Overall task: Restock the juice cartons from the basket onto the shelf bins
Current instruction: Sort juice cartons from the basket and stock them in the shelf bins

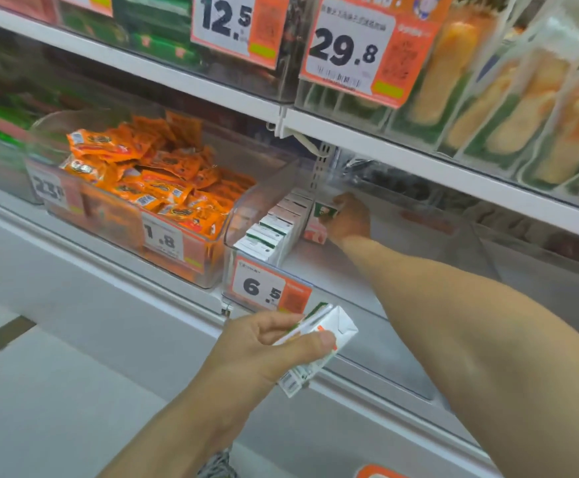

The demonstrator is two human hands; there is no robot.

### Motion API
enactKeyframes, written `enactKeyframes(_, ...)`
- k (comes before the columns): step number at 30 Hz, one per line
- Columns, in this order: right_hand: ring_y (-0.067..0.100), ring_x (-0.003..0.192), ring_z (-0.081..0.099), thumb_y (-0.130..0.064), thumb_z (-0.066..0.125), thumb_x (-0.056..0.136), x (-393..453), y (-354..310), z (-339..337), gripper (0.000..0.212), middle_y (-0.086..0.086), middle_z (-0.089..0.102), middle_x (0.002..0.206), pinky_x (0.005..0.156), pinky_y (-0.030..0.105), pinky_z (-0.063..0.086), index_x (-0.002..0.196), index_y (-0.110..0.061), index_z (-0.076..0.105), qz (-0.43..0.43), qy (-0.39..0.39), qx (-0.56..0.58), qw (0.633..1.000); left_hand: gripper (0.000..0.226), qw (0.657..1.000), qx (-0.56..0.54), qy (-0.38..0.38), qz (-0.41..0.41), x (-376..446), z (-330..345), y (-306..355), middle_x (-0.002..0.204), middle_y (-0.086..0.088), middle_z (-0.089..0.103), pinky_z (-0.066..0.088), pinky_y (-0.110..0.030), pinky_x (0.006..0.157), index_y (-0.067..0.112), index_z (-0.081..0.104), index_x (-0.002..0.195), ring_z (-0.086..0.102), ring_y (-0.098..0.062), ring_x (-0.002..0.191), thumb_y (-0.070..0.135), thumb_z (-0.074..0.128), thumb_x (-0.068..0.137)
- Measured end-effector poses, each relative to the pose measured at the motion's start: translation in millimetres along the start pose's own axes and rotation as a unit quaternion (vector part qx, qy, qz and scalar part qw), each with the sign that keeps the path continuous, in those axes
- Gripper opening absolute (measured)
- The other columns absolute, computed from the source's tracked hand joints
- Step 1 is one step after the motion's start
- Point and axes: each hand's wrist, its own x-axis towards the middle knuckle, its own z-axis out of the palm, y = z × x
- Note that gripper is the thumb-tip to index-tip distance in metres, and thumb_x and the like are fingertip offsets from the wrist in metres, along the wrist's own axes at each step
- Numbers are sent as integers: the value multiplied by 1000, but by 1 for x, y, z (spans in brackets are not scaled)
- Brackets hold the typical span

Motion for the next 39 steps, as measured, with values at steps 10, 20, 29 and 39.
enactKeyframes(10, 24, 74, 70, -6, 71, 85, -105, -20, -115, 23, 12, 72, 89, 74, 40, 61, 106, -8, 63, 7, -145, 191, 971, 43, 984, -151, -86, -22, -14, 37, 12, 107, -22, 71, 51, -37, 73, 5, 75, 107, 68, -27, 89, 37, 74, 78)
enactKeyframes(20, 21, 85, 71, -24, 66, 89, -268, 39, -269, 33, 7, 68, 113, 69, 32, 58, 121, -15, 60, -41, -265, 274, 924, 49, 961, -205, -174, -70, -31, 123, 16, 76, -14, 62, 40, -34, 62, 5, 72, 97, 53, -23, 58, 49, 62, 78)
enactKeyframes(29, 24, 76, 67, -10, 74, 80, -318, 116, -316, 37, 17, 63, 108, 68, 30, 55, 113, -6, 59, -60, -144, 358, 921, 49, 929, -19, -369, -14, -28, 203, 1, 115, -20, 67, 39, -22, 60, 13, 66, 126, 58, -23, 86, 46, 48, 95)
enactKeyframes(39, 28, 84, 74, -14, 72, 84, -246, 199, -336, 35, 17, 65, 112, 74, 41, 62, 114, -9, 53, -6, 35, 328, 944, 42, 864, 372, 61, 335, 10, 222, -23, 114, 12, 53, 34, -6, 86, 32, 51, 119, 50, -1, 105, 33, 73, 83)
